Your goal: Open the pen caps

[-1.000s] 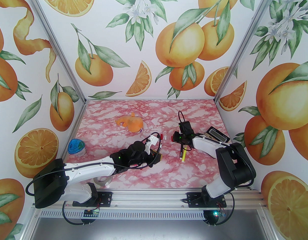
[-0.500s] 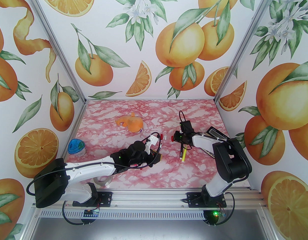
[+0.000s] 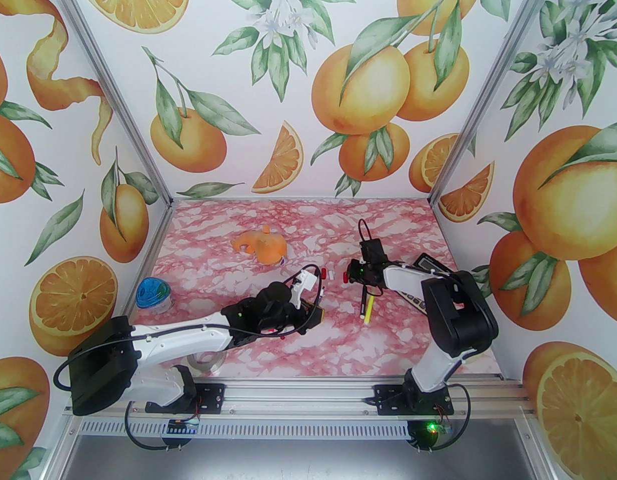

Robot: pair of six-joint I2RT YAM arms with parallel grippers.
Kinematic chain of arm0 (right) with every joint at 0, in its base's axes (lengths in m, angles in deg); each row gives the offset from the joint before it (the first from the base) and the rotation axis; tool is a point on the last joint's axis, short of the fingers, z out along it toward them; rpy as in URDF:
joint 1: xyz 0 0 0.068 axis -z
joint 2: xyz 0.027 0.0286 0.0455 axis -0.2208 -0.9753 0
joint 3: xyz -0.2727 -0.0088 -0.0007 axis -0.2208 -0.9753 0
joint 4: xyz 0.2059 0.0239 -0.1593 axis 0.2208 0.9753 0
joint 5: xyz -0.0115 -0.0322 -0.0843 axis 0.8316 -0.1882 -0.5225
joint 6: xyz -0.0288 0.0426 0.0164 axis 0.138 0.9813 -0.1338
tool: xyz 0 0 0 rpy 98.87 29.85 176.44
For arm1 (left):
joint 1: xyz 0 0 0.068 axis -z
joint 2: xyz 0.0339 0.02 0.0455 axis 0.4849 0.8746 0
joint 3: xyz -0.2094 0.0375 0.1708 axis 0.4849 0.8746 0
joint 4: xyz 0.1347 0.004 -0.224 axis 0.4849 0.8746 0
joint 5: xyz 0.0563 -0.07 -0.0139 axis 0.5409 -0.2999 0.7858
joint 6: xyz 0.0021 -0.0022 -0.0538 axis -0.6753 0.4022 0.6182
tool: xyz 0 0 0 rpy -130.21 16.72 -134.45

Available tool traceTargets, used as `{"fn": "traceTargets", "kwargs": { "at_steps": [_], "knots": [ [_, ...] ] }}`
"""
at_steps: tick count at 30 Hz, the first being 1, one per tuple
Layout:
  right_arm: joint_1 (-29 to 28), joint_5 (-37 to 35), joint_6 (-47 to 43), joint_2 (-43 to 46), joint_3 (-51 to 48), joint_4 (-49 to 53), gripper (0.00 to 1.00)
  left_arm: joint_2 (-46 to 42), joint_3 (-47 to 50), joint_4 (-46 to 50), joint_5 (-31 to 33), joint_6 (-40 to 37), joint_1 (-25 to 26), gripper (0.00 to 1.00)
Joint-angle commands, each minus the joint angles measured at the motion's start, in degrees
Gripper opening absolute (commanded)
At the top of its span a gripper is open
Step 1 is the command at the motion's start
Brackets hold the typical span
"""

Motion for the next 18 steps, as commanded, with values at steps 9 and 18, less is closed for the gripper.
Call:
{"fn": "traceTargets", "kwargs": {
  "at_steps": [9, 18],
  "knots": [
    [0.48, 0.37, -2.13, -1.17, 3.35, 1.39, 0.24, 1.09, 0.19, -1.04, -1.19, 0.3, -0.22, 0.0],
    [0.46, -0.15, -2.73, -1.77, 4.35, 2.38, 0.22, 1.62, -0.11, -1.21, -1.45, 0.46, -0.25, 0.0]
  ]
}}
